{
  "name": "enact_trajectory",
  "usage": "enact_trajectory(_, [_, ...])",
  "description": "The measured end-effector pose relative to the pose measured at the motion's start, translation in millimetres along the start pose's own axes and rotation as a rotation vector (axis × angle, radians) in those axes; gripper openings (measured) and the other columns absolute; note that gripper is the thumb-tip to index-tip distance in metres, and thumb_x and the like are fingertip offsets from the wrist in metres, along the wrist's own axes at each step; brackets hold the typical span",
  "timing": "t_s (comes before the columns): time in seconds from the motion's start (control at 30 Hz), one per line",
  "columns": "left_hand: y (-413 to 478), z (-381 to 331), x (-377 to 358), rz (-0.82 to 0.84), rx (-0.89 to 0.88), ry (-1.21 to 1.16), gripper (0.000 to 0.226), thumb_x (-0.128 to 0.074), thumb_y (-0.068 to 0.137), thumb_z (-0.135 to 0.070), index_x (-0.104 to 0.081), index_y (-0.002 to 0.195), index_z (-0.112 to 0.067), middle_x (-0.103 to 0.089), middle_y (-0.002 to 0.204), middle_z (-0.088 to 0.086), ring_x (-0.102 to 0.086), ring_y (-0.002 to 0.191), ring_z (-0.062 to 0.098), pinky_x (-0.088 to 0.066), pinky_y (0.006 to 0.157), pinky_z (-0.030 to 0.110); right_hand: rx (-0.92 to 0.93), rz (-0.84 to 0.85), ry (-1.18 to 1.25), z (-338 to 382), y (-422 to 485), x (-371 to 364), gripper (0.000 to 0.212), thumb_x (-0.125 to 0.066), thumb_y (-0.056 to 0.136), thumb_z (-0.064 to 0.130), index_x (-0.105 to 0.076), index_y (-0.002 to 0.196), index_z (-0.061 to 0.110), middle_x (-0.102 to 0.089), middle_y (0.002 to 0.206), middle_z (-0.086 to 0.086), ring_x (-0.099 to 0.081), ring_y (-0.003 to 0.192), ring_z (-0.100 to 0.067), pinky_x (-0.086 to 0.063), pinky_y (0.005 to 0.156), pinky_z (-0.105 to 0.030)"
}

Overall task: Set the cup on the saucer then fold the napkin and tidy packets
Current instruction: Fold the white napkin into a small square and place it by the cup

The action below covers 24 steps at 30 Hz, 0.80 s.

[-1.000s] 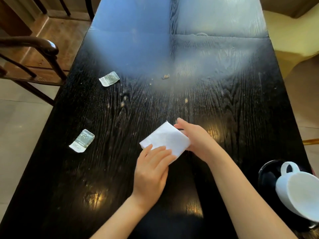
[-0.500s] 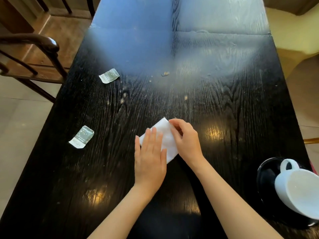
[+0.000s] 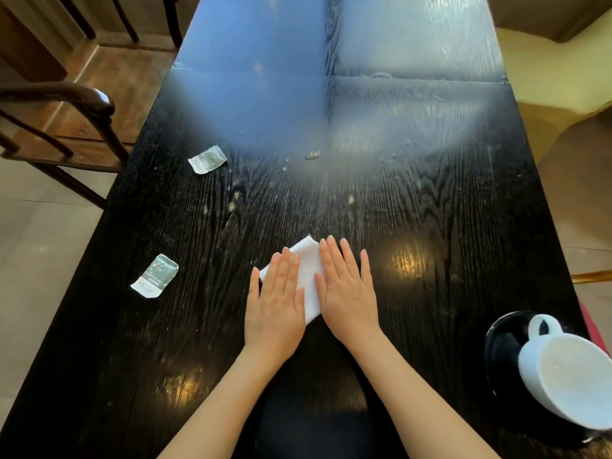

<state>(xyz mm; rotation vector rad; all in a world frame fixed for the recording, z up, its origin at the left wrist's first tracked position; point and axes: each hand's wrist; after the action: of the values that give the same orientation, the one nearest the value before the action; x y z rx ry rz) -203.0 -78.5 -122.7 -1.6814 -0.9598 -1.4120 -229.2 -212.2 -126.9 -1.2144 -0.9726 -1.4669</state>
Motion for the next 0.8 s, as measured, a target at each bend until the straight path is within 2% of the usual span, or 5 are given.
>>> enact_trajectory(0.17, [21,9,20,-0.018,0.099,-0.118,0.057,-0.029,0.089,-0.038,-0.043,0.136,-0.009,-0.058,0.129,0.008,-0.056,0.114,0.026,-0.043,0.092,0.042,-0.018,0.024,-0.047,-6,0,-1,0.055,-0.021,0.098,0.035,-0.025,0.146,0.011,-0.032,0.153,-0.007,-0.025,0.143,-0.023,-0.009,0.113,-0.046])
enact_trajectory(0.27, [53,6,38,0.101,0.093,-0.18,0.046,-0.045,0.091,-0.039,-0.047,0.129,-0.012,-0.057,0.117,0.009,-0.054,0.106,0.027,-0.044,0.083,0.04,-0.027,0.046,-0.054,-3,0,0,0.055,-0.023,0.097,0.035,-0.029,0.145,0.011,-0.035,0.151,-0.008,-0.028,0.142,-0.024,-0.011,0.112,-0.047])
enact_trajectory(0.53, [80,-7,50,0.311,0.066,-0.255,0.028,-0.037,0.097,-0.037,-0.044,0.099,-0.009,-0.064,0.101,0.013,-0.061,0.092,0.033,-0.038,0.068,0.036,-0.07,0.089,-0.004,-4,1,8,0.056,-0.024,0.095,0.038,-0.033,0.144,0.012,-0.034,0.152,-0.006,-0.027,0.142,-0.022,-0.01,0.118,-0.042])
enact_trajectory(0.67, [55,5,51,0.234,0.132,-0.604,0.019,-0.04,0.097,-0.031,-0.039,0.089,-0.014,-0.055,0.074,-0.002,-0.054,0.073,0.026,-0.032,0.057,0.033,-0.301,0.004,0.358,9,0,26,0.052,-0.045,0.094,0.034,-0.039,0.138,0.007,-0.034,0.149,-0.009,-0.027,0.14,-0.024,-0.021,0.118,-0.039])
enact_trajectory(0.8, [33,9,54,0.097,0.367,-1.004,0.024,-0.041,0.097,-0.029,-0.049,0.094,-0.007,-0.055,0.08,-0.002,-0.052,0.076,0.017,-0.042,0.063,0.03,-0.668,-0.037,0.833,38,-3,47,0.049,-0.044,0.091,0.046,-0.046,0.124,0.01,-0.05,0.122,-0.004,-0.053,0.103,-0.02,-0.049,0.088,-0.04])
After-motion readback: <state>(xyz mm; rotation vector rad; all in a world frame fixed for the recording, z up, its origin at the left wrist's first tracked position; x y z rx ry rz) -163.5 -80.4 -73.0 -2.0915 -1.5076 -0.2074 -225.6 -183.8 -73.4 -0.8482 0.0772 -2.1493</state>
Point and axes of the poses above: each hand's wrist, its own y-axis towards the middle knuckle, its own x-axis out of the back of the hand, z = x × y
